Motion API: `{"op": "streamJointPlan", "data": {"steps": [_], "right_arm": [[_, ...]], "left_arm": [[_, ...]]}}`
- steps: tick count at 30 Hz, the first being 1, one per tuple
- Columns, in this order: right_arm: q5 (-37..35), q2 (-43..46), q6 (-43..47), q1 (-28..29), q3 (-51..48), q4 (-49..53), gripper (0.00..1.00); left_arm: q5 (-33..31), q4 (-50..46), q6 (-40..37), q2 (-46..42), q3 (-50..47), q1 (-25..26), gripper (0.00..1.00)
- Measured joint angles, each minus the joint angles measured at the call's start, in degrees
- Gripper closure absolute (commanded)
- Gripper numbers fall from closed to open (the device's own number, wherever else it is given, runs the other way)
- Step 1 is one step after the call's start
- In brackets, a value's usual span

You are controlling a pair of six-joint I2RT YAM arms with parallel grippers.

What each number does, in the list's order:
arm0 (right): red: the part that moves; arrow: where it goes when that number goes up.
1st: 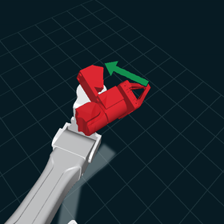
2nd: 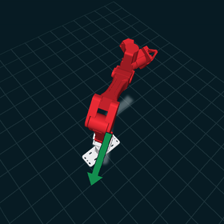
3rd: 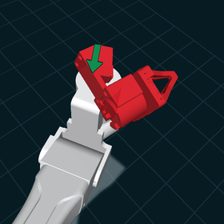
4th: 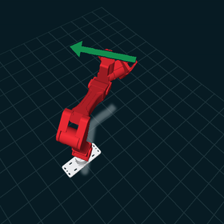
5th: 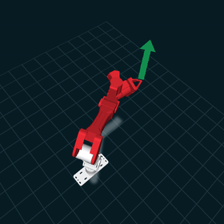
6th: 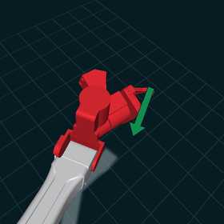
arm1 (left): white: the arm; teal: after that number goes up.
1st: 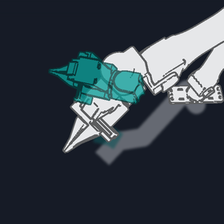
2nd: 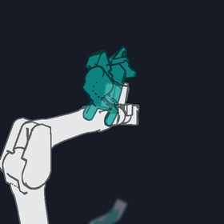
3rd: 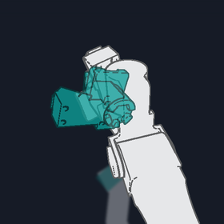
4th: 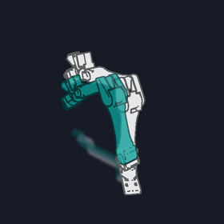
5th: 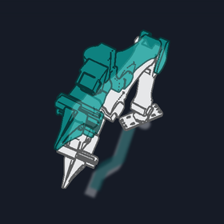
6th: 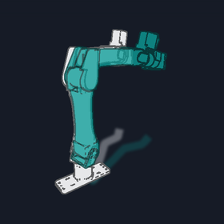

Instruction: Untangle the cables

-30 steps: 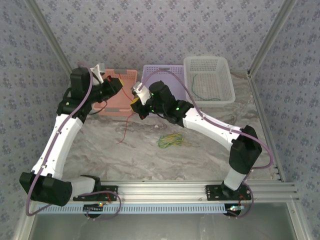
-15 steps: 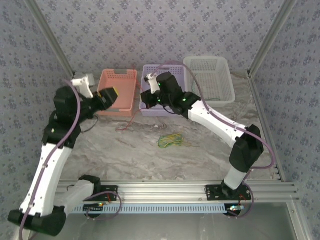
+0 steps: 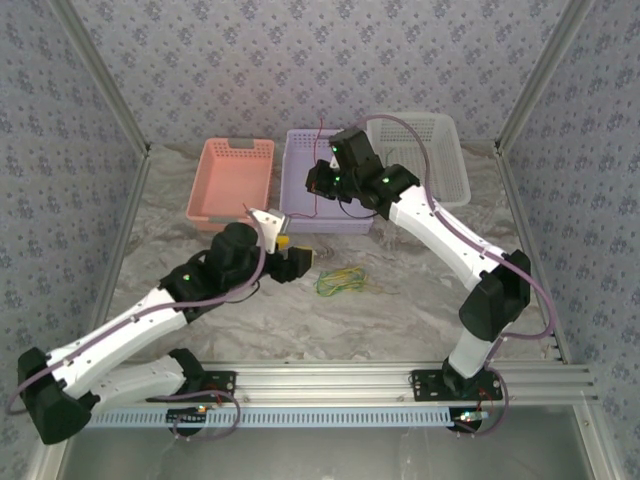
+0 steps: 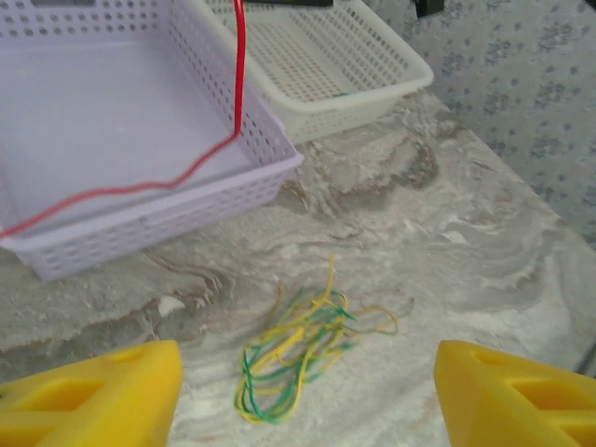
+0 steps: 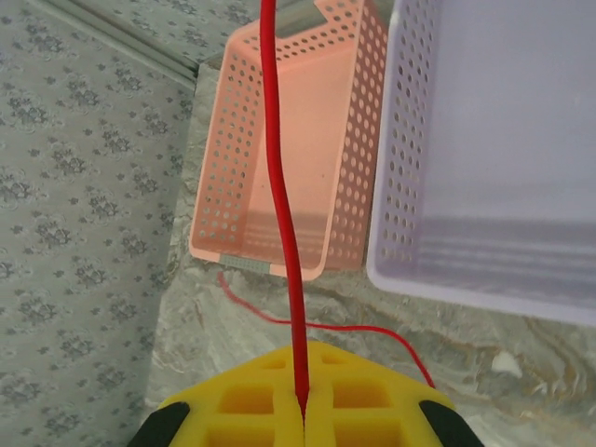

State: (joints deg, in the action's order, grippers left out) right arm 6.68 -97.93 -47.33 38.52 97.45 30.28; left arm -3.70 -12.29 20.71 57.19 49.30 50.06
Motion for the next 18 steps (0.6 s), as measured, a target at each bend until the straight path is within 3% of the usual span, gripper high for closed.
{"op": "streamJointPlan", "data": {"steps": [8,12,14,18], "right_arm": [[3.1,0.0,-10.3,0.1,-0.3,1.6,1.0],[5.1,0.5,-13.9,0.3,-2.6,0.7,1.0],[5.8,0.9,-15.3,0.4,-3.9,0.4,1.0],[6.9,2.4,-17.7,0.5,-7.0,-1.3,1.0]], "left_arm": [[-8.6,7.6,-5.6,6.9,0.3,1.0,0.24],[-10.9,9.2,-7.2,10.6,1.5,1.1,0.3],[-11.6,9.6,-7.9,11.8,2.2,1.1,0.4],[-12.2,10.6,-8.3,13.3,3.3,0.7,0.84]]}}
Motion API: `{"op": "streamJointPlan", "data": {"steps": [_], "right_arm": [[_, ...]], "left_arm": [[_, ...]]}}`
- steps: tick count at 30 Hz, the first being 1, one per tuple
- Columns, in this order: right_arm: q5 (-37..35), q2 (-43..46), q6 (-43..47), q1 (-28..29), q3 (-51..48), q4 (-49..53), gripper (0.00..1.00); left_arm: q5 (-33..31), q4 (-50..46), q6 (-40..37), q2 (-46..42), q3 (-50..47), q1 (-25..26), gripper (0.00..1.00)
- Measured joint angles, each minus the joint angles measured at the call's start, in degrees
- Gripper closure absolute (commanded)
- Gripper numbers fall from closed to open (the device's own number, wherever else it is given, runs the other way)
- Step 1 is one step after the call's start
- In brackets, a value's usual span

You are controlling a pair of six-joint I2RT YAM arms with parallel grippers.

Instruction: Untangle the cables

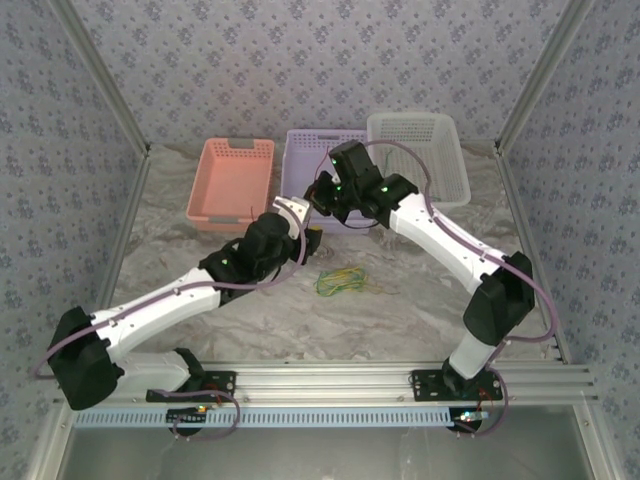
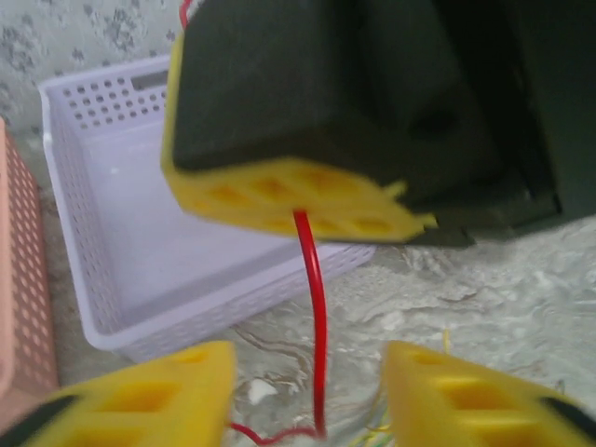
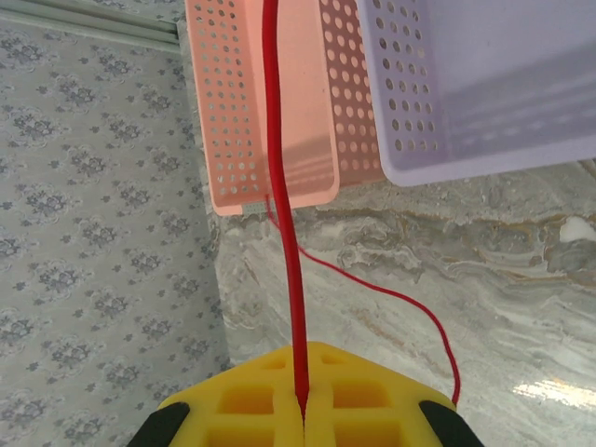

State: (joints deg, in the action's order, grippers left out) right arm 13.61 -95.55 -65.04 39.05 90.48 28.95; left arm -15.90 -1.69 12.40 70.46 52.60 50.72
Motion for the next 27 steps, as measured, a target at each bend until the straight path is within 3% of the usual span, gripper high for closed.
{"op": "streamJointPlan", "data": {"steps": [5,13,14,17,19,22,27], "right_arm": [[0.7,1.7,-1.9,0.0,-1.9,-1.9,1.0],[0.8,2.7,-2.6,0.0,-2.5,-3.4,0.97],[1.0,2.7,-2.6,-0.1,-2.5,-3.6,0.91],[1.5,2.7,-1.7,-0.2,-2.0,-3.7,0.46],[1.6,2.9,-0.4,-0.3,-1.3,-3.5,0.27],[0.0,4.4,2.5,-0.5,-1.0,-3.3,0.15],[-5.9,14.5,9.2,-0.5,-3.8,-3.7,0.12]], "left_arm": [[1.4,0.5,0.4,0.5,0.7,-1.1,1.0],[8.9,-0.2,1.5,-0.9,1.2,-4.2,1.0],[10.5,-0.4,1.9,-1.5,1.2,-4.9,1.0],[14.4,-1.6,2.9,-3.3,1.2,-7.0,1.0],[16.9,-3.0,3.6,-4.2,1.6,-8.7,1.0],[21.1,-5.1,4.7,-4.9,3.3,-12.0,1.0],[28.9,-9.7,6.2,-5.8,6.6,-21.6,1.0]]}}
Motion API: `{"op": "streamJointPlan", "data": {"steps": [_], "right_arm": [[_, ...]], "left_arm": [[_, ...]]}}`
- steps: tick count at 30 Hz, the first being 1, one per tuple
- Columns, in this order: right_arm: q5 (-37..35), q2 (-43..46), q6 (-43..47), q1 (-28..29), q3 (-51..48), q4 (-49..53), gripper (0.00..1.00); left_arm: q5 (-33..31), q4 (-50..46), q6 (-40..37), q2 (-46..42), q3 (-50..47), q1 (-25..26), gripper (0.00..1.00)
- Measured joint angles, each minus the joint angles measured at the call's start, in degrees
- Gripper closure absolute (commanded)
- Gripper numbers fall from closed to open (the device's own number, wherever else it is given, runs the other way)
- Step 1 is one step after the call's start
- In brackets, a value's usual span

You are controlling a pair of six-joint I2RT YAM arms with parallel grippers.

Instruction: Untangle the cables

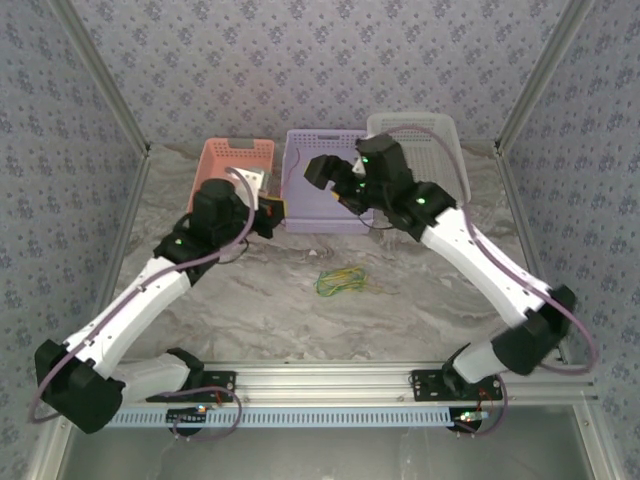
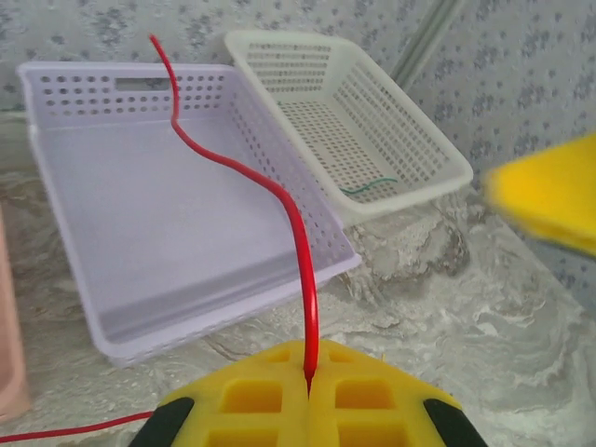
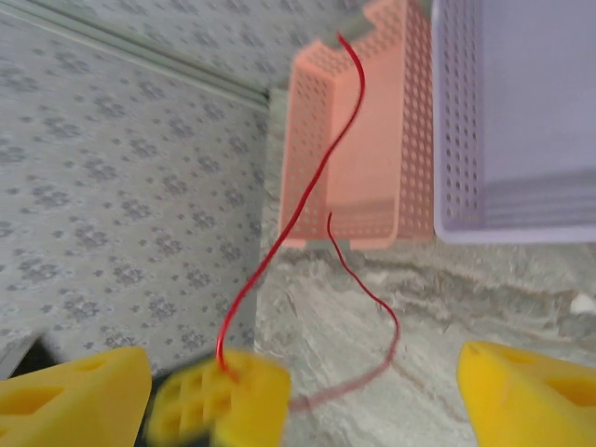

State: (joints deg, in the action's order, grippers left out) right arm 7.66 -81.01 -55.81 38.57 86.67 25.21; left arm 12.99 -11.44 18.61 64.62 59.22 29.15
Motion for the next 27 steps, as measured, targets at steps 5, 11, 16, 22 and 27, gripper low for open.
{"op": "streamJointPlan", "data": {"steps": [5,11,16,22,27], "right_arm": [[-3.9,12.5,6.8,-0.6,-5.3,-2.2,0.11],[-5.4,15.8,13.7,-0.7,-10.5,-3.1,0.11],[-5.6,14.7,19.2,0.0,-14.2,-2.7,0.1],[-5.6,14.5,24.6,1.1,-15.5,-3.0,0.08],[-5.5,14.2,28.3,1.7,-17.2,-3.3,0.06]], "left_arm": [[7.8,-3.3,1.0,0.3,3.9,-12.3,1.0],[12.2,-4.5,1.7,7.7,11.7,-22.0,1.0],[11.4,-5.2,1.9,17.6,17.4,-23.9,1.0],[9.0,-5.1,3.4,29.2,22.7,-23.9,1.0],[5.7,-5.2,5.6,36.1,25.4,-23.8,1.0]]}}
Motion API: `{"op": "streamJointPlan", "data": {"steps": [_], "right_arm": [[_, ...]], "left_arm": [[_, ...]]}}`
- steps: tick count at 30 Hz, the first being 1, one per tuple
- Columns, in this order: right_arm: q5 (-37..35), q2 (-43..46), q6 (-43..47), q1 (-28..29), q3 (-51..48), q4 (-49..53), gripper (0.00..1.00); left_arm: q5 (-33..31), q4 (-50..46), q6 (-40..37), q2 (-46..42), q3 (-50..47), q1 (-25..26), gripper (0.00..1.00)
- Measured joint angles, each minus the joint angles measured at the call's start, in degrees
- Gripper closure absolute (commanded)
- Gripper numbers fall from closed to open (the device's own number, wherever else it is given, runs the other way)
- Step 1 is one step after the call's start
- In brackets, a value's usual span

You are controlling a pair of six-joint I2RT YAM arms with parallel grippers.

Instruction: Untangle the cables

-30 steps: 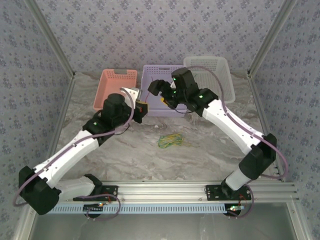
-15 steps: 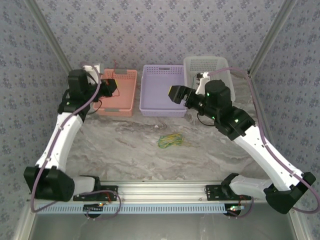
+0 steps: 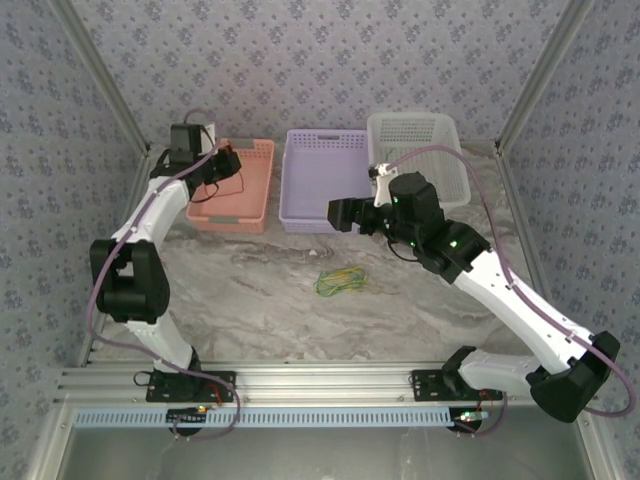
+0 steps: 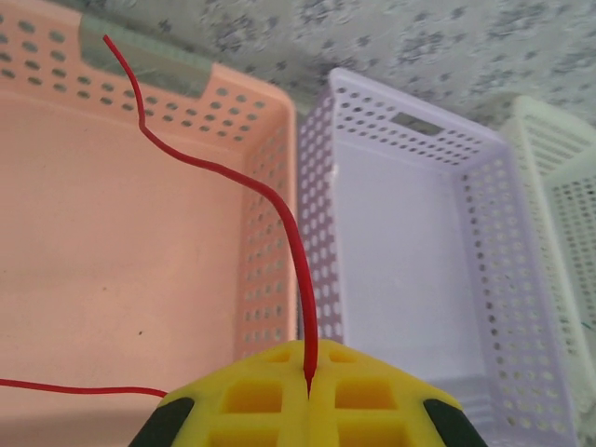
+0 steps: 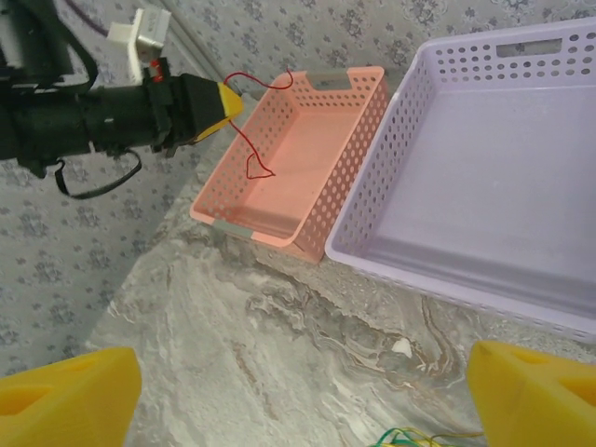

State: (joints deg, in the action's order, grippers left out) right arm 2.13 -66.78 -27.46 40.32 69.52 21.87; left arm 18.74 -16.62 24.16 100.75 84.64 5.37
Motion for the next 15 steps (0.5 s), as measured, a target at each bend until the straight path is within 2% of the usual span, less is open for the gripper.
{"op": "streamJointPlan", "data": {"steps": [14,15], "right_arm": [[0.6,-2.8,6.1,2.6,0.1,-2.9,0.06],[0.7,-2.8,6.1,2.6,0.1,-2.9,0.06]], "left_arm": [[-9.0,-2.9,3.0,11.6,7.4,3.1,1.0],[-9.5,-3.3,3.0,12.5,8.1,3.3,0.96]]}}
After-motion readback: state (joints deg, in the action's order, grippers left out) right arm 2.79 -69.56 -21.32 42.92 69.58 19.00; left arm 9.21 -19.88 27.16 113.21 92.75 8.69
